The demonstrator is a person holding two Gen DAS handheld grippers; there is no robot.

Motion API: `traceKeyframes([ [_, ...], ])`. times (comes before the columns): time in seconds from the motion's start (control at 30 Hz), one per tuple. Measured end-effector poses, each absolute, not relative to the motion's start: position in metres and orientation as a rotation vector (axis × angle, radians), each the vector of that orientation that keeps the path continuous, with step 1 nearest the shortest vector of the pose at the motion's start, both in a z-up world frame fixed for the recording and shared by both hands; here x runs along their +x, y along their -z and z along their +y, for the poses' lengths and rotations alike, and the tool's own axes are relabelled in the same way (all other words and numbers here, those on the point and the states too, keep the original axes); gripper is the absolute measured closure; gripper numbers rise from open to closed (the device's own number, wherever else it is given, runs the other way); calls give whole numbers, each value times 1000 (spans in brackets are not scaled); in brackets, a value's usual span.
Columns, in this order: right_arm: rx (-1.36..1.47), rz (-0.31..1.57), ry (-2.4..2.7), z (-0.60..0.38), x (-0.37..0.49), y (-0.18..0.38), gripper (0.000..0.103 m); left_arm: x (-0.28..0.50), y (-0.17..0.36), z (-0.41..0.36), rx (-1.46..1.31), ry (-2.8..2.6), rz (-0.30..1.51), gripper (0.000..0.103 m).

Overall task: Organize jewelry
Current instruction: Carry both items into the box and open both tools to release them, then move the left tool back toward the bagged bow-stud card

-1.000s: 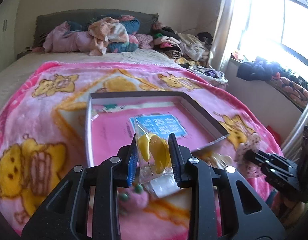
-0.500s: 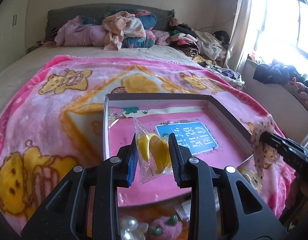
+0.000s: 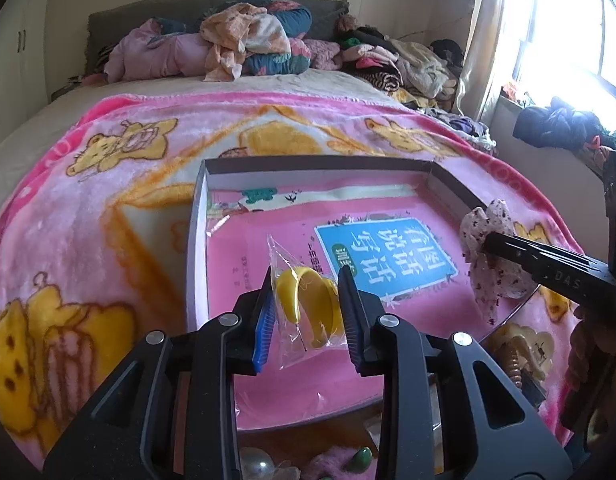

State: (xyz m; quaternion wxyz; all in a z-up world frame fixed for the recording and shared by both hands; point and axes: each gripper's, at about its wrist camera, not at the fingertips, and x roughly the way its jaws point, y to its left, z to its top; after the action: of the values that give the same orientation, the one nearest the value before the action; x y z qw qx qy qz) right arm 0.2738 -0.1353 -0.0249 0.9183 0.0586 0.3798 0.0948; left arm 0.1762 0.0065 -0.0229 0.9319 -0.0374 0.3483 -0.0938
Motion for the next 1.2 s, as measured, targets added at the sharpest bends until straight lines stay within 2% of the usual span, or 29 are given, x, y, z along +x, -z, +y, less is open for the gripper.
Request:
traceKeyframes([
  [0.13,123,788,-187,-137,271,31,73,175,24,4,-69,192,713,80],
  [0.17,126,783,-183,-138,269,31,69,175,24,4,-69,192,715,80],
  [0.23,145,771,-188,-141,265,31,56,174,23,3,-70,190,715,77],
  [0.3,163,758,-185,-145,260,29,47,174,21,4,-74,181,708,69],
  [0.37,178,734,-184,-150,253,25,45,173,18,7,-83,174,699,65],
  [0.53,200,669,-174,-159,232,14,24,166,7,16,-100,153,662,46],
  [0.67,193,626,-168,-162,216,4,18,153,-7,21,-105,136,624,33],
  [0.73,186,607,-171,-163,208,0,15,149,-12,23,-106,123,607,22],
  [0.83,166,579,-174,-161,196,-6,13,138,-20,24,-107,108,581,14],
  [1.2,124,541,-196,-151,155,-12,10,100,-27,25,-90,96,530,12],
])
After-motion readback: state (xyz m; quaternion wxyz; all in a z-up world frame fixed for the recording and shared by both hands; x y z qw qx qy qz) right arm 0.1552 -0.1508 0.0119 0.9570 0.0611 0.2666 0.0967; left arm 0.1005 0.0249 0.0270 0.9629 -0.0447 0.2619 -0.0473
